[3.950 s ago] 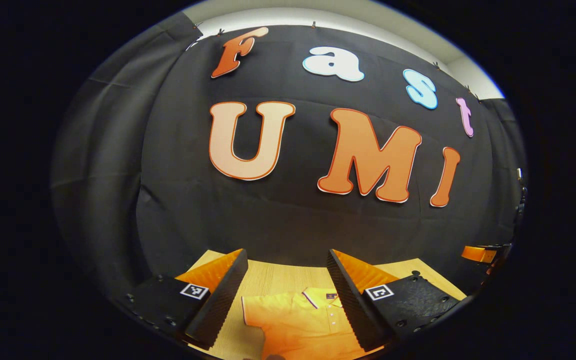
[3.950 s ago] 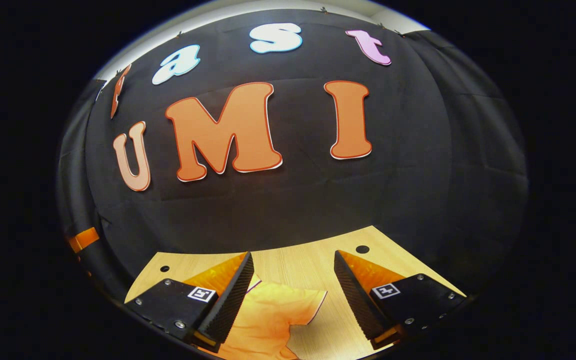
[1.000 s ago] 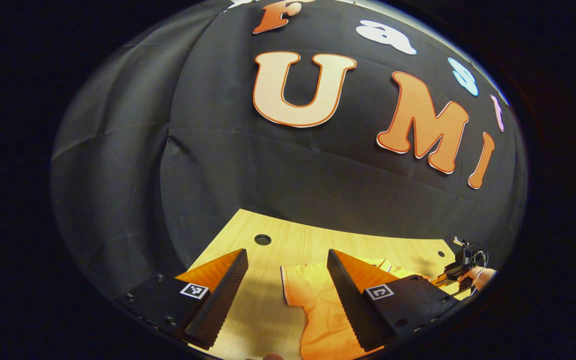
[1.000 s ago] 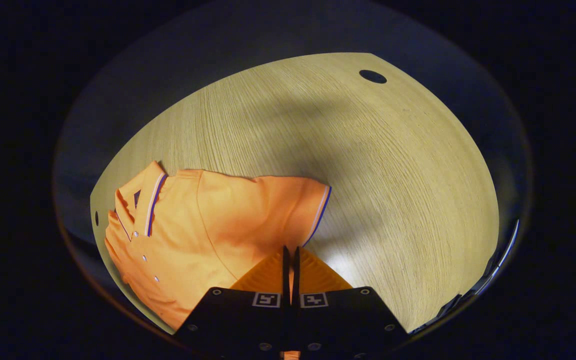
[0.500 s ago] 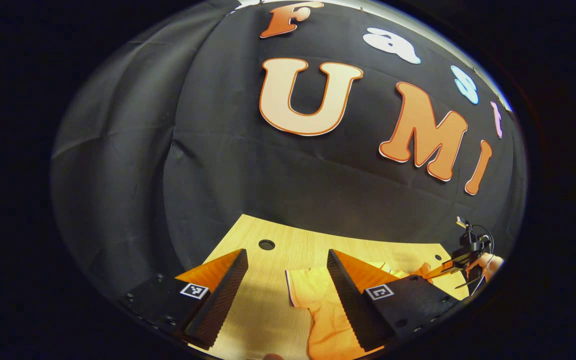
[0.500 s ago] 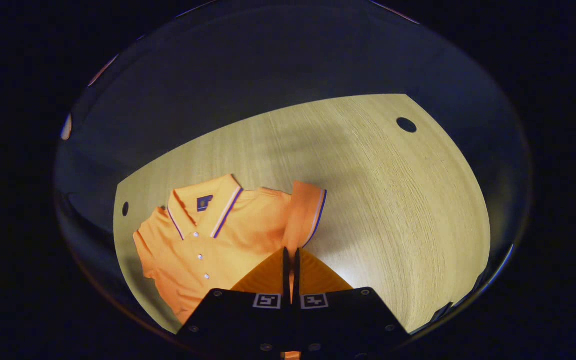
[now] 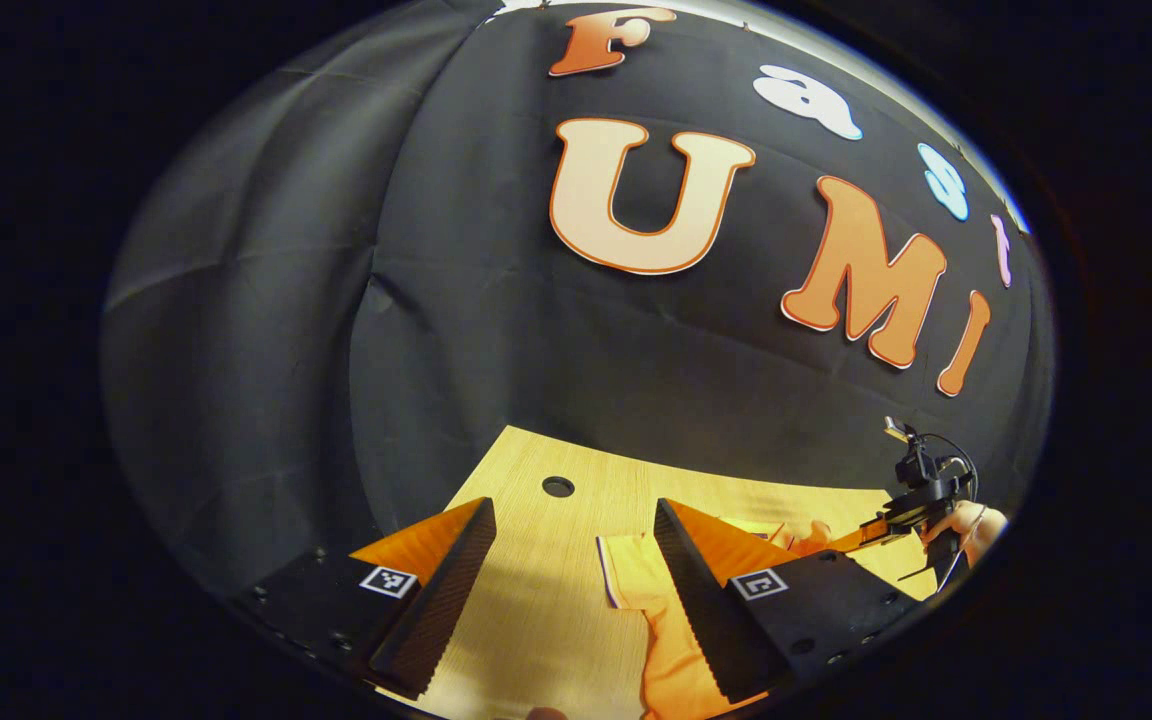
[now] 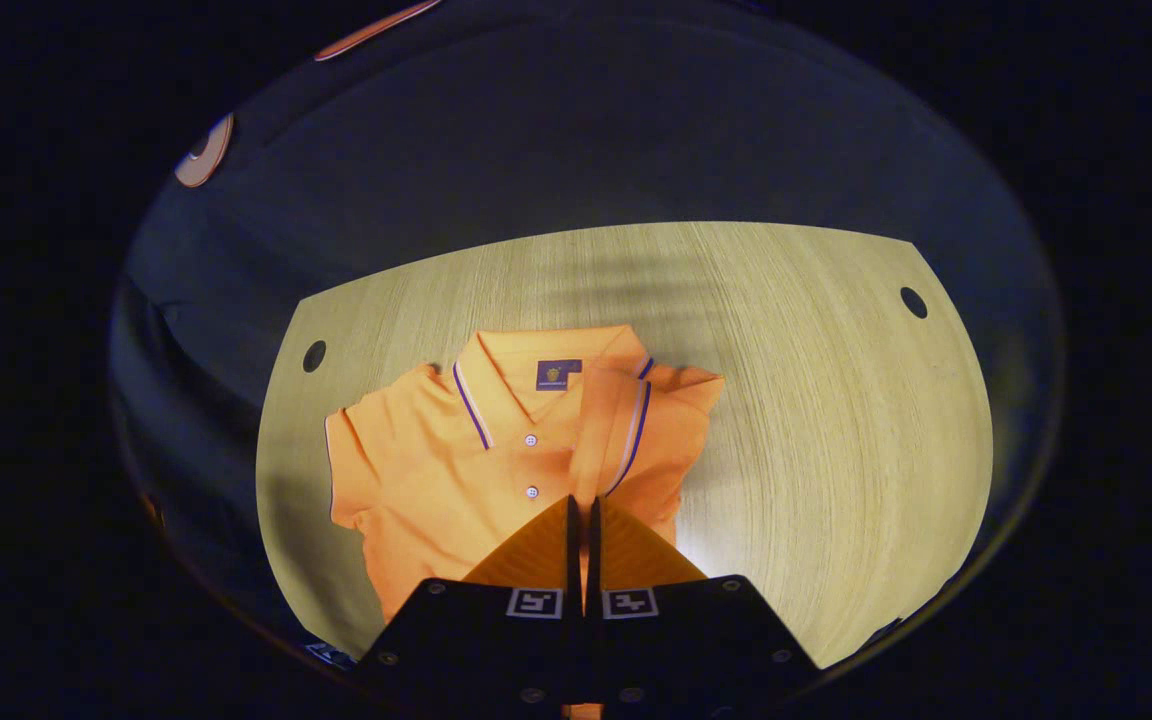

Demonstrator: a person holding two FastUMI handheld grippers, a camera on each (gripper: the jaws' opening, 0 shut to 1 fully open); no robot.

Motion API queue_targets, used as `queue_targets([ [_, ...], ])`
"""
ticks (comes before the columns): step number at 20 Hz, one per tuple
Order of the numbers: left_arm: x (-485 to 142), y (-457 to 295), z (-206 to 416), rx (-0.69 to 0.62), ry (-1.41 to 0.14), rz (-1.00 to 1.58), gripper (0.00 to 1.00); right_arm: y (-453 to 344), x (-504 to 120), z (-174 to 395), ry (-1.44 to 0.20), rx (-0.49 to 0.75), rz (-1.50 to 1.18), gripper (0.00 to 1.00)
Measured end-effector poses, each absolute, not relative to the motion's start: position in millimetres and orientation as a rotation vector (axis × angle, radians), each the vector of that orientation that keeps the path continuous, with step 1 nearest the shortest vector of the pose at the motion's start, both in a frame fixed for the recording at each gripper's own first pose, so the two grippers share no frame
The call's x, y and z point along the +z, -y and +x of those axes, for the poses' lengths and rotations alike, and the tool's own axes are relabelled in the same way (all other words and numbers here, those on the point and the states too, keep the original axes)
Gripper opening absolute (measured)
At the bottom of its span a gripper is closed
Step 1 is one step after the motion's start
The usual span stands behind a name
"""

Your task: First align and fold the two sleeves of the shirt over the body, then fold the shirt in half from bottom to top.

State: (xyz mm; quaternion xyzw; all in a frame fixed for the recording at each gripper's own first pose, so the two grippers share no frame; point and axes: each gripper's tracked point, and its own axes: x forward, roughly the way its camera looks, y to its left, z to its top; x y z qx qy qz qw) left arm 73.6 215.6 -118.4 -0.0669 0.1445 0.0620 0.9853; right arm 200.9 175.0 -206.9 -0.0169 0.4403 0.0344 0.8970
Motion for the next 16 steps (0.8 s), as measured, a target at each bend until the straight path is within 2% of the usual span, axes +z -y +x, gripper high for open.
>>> queue_targets([
  [10,-128,-215,72,0.116,-0.321,-0.139,0.98,-226,-230,190,-0.956,0.180,-0.019,0.03],
  [12,-129,-211,72,0.111,-0.326,-0.141,0.98,-244,-227,187,-0.948,0.222,0.044,0.16],
  [13,-130,-208,73,0.107,-0.329,-0.139,0.98,-250,-225,186,-0.945,0.242,0.070,0.37],
  [14,-130,-205,74,0.102,-0.331,-0.137,0.98,-252,-224,186,-0.935,0.253,0.075,0.43],
  [15,-130,-203,75,0.097,-0.334,-0.138,0.98,-253,-223,186,-0.922,0.258,0.068,0.67],
  [16,-131,-200,77,0.093,-0.338,-0.139,0.98,-252,-221,185,-0.911,0.262,0.061,0.75],
])
